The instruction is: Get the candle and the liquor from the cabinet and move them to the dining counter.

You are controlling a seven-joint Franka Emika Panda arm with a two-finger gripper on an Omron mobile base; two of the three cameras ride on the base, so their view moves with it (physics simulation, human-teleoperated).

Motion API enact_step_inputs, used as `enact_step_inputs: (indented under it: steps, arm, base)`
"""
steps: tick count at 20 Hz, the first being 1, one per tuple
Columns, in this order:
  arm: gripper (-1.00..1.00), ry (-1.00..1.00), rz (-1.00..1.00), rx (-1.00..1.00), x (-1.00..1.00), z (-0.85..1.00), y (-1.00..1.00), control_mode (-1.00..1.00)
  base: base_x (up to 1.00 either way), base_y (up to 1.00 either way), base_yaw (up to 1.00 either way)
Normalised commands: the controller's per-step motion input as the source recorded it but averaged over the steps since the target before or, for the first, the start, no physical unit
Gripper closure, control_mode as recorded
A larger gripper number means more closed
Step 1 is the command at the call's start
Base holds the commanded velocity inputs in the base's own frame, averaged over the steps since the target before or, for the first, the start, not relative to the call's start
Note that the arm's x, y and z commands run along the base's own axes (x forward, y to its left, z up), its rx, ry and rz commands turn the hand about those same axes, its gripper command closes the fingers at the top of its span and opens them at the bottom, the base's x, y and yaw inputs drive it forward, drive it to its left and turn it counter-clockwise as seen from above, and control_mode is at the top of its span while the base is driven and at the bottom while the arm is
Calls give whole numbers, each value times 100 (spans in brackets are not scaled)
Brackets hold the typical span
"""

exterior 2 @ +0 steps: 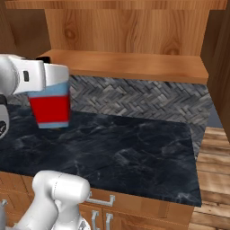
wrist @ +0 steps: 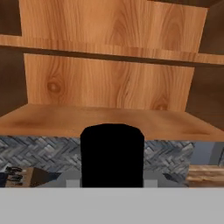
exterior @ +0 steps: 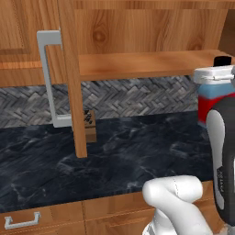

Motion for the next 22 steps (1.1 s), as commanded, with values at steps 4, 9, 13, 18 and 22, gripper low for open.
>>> enact_step_inputs:
  steps: [4, 9, 13, 18, 22]
  arm:
    - [100, 8, -15, 2, -36, -1, 0, -100]
    - [100, 9, -12, 3, -46, 0, 0, -100]
    - [100, 2, -1, 0, -27, 0, -2, -100]
    - [100, 0, 0, 0, -9, 0, 0, -100]
    - [100, 0, 0, 0, -2, 0, 0, -100]
  base:
    - [0, 0, 0]
    - [0, 0, 0]
    - [0, 0, 0]
    - [0, 0, 0]
    - [0, 0, 0]
